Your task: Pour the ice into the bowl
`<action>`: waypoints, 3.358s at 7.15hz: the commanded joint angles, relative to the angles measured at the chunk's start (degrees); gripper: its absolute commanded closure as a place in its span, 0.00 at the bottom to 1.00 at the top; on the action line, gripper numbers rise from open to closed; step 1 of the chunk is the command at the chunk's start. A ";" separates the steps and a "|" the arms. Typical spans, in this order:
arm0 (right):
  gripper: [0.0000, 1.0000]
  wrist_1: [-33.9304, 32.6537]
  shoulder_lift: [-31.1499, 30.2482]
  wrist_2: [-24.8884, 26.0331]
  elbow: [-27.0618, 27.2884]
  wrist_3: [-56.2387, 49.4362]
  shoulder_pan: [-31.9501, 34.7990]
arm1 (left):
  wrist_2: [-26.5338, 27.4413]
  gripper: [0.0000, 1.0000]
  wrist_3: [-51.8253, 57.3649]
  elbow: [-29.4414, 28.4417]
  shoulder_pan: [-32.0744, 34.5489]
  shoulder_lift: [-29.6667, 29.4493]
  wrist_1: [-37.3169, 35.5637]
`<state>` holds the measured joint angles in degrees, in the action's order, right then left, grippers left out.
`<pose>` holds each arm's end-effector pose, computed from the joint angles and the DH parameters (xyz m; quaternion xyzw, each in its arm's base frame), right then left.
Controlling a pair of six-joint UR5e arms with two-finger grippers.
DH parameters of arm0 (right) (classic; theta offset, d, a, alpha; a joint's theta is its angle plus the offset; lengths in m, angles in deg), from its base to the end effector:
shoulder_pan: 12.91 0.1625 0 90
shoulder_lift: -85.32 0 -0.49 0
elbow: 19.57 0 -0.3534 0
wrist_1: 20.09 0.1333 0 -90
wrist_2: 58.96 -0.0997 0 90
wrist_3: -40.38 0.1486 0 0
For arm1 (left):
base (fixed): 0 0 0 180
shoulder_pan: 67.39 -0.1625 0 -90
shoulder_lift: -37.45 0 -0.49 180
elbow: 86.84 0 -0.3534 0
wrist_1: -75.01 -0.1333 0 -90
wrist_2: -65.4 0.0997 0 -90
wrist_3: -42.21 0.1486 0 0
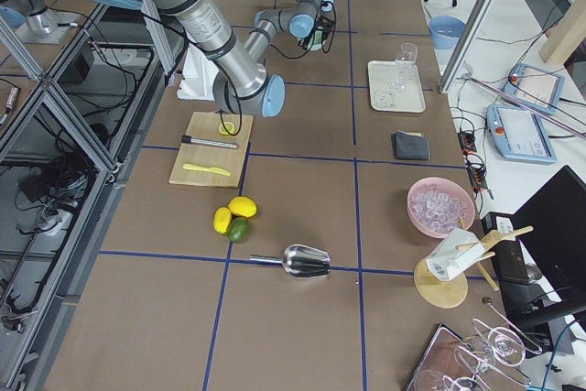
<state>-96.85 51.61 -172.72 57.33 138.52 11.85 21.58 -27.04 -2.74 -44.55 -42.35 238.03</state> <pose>-0.7263 -0.4159 0.1847 -0.1126 -0.4840 0.1508 0.8546 0.2692 -0.3744 0.7154 0.4829 0.2790 -0.2016 0.8052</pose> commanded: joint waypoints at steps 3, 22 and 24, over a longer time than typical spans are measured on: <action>0.89 0.64 0.14 1.96 -1.75 -0.58 -0.93 | -0.64 0.01 0.08 -2.62 1.50 -2.90 -0.07; 0.00 1.00 -17.35 -0.24 18.37 -3.31 7.68 | 13.24 1.00 7.29 22.94 -7.71 -6.32 -12.36; 0.00 1.08 -17.70 -0.24 18.37 -3.83 7.77 | 13.24 1.00 4.84 23.39 -8.42 -9.65 -16.56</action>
<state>-95.80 34.21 -172.96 75.71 134.96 19.58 34.81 -20.54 20.09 -52.55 -50.15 224.52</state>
